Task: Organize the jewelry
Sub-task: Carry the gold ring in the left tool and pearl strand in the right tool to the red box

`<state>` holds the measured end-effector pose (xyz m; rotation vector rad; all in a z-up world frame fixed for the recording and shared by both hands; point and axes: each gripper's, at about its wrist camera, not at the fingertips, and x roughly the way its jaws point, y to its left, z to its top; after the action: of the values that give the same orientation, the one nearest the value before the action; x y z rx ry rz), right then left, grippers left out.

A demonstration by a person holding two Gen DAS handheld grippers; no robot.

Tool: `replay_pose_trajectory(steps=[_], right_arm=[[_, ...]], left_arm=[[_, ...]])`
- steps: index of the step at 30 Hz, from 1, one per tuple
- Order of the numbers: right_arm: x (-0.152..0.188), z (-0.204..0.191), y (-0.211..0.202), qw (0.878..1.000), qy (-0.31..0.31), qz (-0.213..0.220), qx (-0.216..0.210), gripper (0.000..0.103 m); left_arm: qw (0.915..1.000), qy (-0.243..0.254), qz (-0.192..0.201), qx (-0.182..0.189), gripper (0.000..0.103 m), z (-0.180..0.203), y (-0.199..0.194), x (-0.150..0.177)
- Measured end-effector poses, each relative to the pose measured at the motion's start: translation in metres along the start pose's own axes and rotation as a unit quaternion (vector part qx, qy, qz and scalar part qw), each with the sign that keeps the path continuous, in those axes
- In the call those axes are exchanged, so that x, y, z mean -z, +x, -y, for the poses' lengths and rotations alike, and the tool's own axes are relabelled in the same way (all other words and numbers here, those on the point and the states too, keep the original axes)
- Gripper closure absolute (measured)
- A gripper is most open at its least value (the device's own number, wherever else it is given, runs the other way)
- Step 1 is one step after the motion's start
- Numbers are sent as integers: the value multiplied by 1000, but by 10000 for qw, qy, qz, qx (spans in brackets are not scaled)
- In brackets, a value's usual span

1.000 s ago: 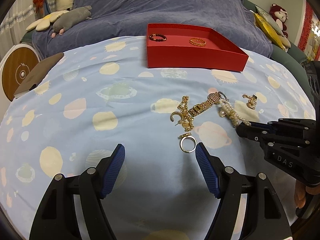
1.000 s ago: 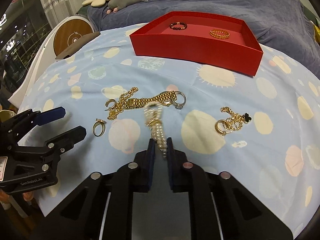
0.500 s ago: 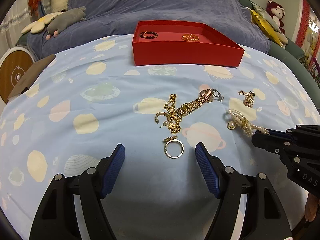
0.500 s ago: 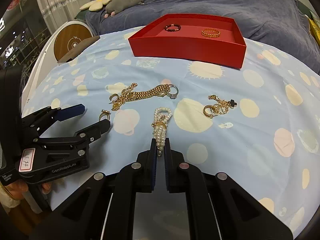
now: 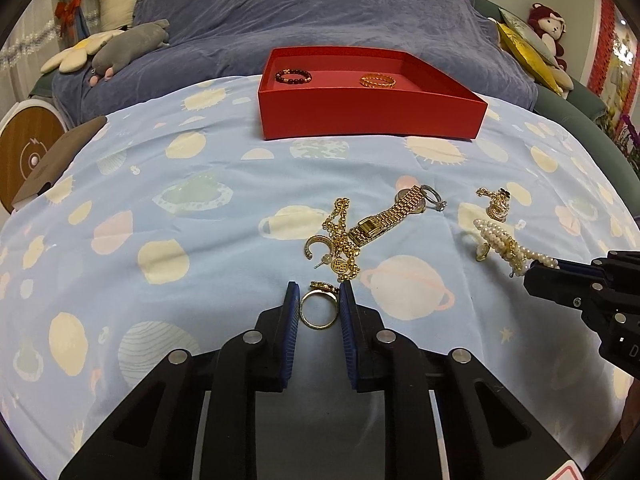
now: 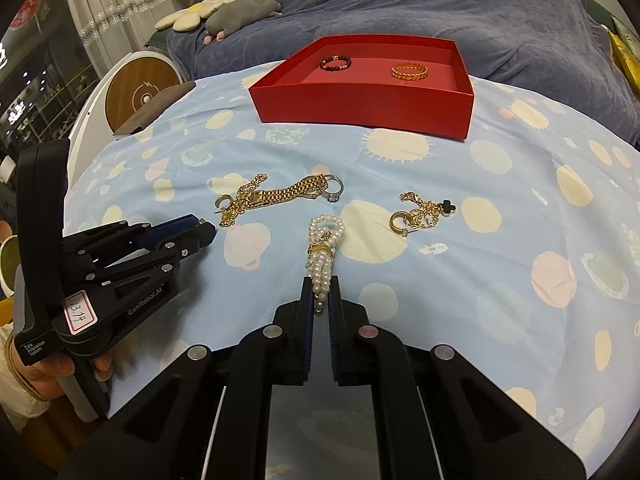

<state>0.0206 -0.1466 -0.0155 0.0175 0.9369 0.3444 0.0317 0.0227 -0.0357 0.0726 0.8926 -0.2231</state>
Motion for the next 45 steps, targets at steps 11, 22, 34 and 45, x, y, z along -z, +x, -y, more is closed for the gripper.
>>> replay_pose_trajectory(steps=[11,22,34,45], right_arm=[[-9,-1,-13,9997,22,223,-30,98],[-36,-5,-37,9971,95,755,-15,98],[-119,26,-57,9871,446,1535,56,98],[-194,67,13,9868,539,1505,261,98]], left_arm=[[9997,-65,149,208,86,-2,-16,-4],[9977,-311,444,405,86,-4,-41,-31],[9939,-317,954,450,86,-2,-50,-128],[9962,-306,793,189,86,-16,35,-219]])
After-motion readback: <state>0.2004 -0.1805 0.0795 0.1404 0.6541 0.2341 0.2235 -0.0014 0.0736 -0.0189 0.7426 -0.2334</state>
